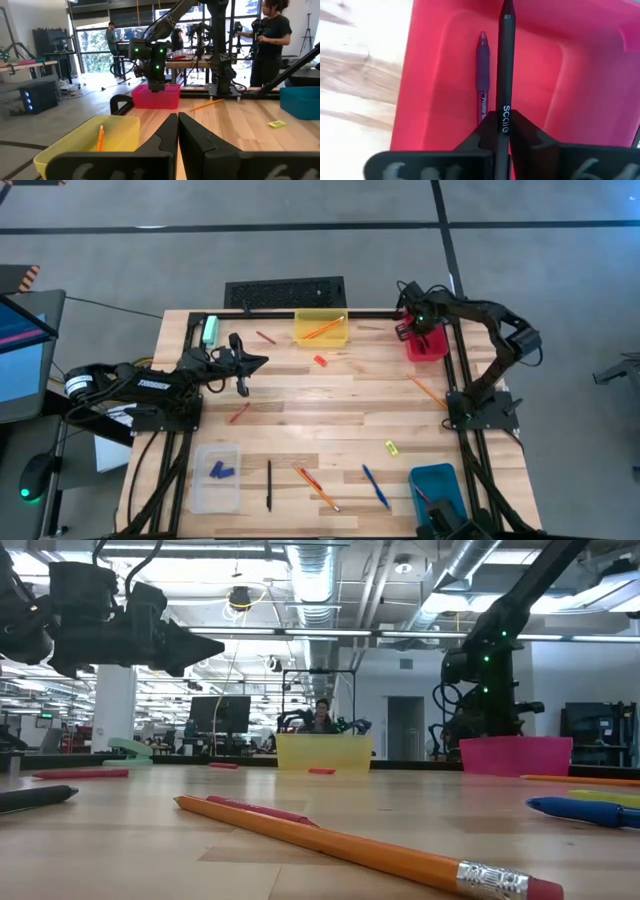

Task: Sort crayons/erasers/pens/pencils in bins
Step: Put the black pen into the red bin, then put the red crayon into the blue bin

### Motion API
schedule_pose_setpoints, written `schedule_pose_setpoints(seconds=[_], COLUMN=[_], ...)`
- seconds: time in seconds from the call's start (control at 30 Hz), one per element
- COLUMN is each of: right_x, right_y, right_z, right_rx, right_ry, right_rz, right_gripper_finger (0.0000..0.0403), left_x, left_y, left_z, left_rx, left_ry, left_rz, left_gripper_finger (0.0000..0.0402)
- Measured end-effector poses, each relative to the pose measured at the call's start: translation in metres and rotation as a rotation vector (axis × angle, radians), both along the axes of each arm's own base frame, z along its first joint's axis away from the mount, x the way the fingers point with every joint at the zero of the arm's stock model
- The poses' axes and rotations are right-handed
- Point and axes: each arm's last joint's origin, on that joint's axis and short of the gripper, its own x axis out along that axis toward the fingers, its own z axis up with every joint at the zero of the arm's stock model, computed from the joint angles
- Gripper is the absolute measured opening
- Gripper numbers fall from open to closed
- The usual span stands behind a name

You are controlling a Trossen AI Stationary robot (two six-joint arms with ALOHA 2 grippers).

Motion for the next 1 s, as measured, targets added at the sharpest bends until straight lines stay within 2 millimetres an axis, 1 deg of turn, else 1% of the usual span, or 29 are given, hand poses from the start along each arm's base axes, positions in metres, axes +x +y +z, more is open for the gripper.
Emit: schedule_pose_setpoints(seconds=[0.2,0.37,0.5,0.67,0.77,0.87,1.0], right_x=[0.002,0.005,0.010,0.016,0.021,0.025,0.025], right_y=[0.001,0.006,0.008,0.012,0.013,0.017,0.026], right_z=[0.000,0.000,0.000,0.003,0.011,0.025,0.048], right_rx=[-0.001,0.044,0.042,0.050,0.033,-0.016,-0.086], right_ry=[0.000,-0.012,-0.009,0.001,0.047,0.088,0.049], right_rz=[0.009,0.053,0.087,0.125,0.143,0.168,0.194], right_gripper_finger=[0.0078,0.0104,0.0108,0.0102,0.0095,0.0088,0.0075], left_x=[0.000,0.000,0.000,0.000,0.000,0.000,0.000], left_y=[0.000,0.000,0.000,0.000,0.000,0.000,0.000], left_z=[0.000,0.000,0.000,0.000,0.000,0.000,0.000], left_rx=[0.001,0.001,0.001,0.001,0.001,0.001,0.004], left_ry=[0.000,0.000,0.000,-0.001,-0.001,-0.001,0.000], left_rz=[0.002,0.003,0.003,0.002,0.002,0.003,0.003], left_gripper_finger=[0.0004,0.0004,0.0004,0.0004,0.0004,0.0004,0.0004])
